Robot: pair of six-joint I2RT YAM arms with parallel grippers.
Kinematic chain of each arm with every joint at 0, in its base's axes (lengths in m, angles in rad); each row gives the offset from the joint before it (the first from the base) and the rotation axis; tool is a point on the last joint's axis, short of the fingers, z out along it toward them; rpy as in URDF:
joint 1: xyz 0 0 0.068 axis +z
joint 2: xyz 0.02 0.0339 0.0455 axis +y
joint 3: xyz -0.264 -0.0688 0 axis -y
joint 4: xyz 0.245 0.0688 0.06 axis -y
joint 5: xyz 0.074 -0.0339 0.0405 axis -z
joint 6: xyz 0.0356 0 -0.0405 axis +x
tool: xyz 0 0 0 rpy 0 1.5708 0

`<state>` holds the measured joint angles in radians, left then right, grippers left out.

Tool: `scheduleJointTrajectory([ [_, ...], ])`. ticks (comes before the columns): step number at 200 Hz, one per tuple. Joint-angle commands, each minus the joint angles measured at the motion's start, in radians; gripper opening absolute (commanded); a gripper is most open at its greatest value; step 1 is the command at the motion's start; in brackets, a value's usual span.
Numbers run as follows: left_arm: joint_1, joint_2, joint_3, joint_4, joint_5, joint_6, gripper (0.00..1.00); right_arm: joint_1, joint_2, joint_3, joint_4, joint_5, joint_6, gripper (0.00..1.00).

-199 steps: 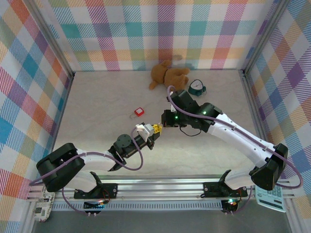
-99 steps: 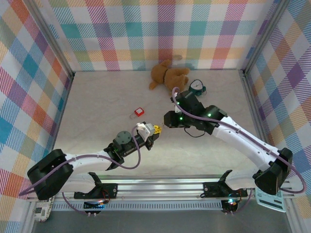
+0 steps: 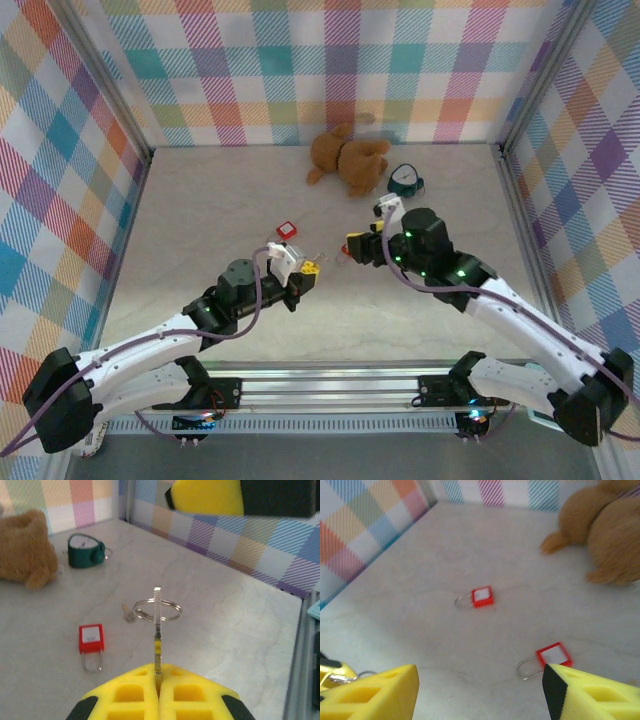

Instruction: Unlock with the key

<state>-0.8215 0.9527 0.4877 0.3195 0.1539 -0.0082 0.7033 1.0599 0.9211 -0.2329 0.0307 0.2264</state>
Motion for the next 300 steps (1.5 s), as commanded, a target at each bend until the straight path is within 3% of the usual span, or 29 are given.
scheduleJointTrajectory([
  [1,0.070,0.003,-0.028,0.010,0.171,-0.110,0.00,-0.080,0.041,0.025,0.091,-0.386,-0.034,0.67],
  [20,0.133,0.052,-0.035,0.105,0.341,-0.187,0.00,-0.103,0.069,-0.016,0.186,-0.593,-0.051,0.69],
  [43,0.183,0.114,-0.004,0.138,0.509,-0.241,0.00,-0.105,0.136,0.018,0.174,-0.716,-0.061,0.69],
  [101,0.249,0.173,0.008,0.265,0.655,-0.349,0.00,-0.103,0.235,0.035,0.190,-0.783,-0.047,0.67],
  [142,0.263,0.204,0.021,0.283,0.691,-0.368,0.00,-0.079,0.272,0.042,0.206,-0.804,-0.031,0.57],
  [259,0.272,0.230,0.018,0.322,0.702,-0.401,0.00,-0.054,0.303,0.089,0.179,-0.791,-0.040,0.11],
  [300,0.280,0.232,0.018,0.324,0.676,-0.400,0.02,-0.042,0.280,0.084,0.177,-0.759,-0.021,0.07],
])
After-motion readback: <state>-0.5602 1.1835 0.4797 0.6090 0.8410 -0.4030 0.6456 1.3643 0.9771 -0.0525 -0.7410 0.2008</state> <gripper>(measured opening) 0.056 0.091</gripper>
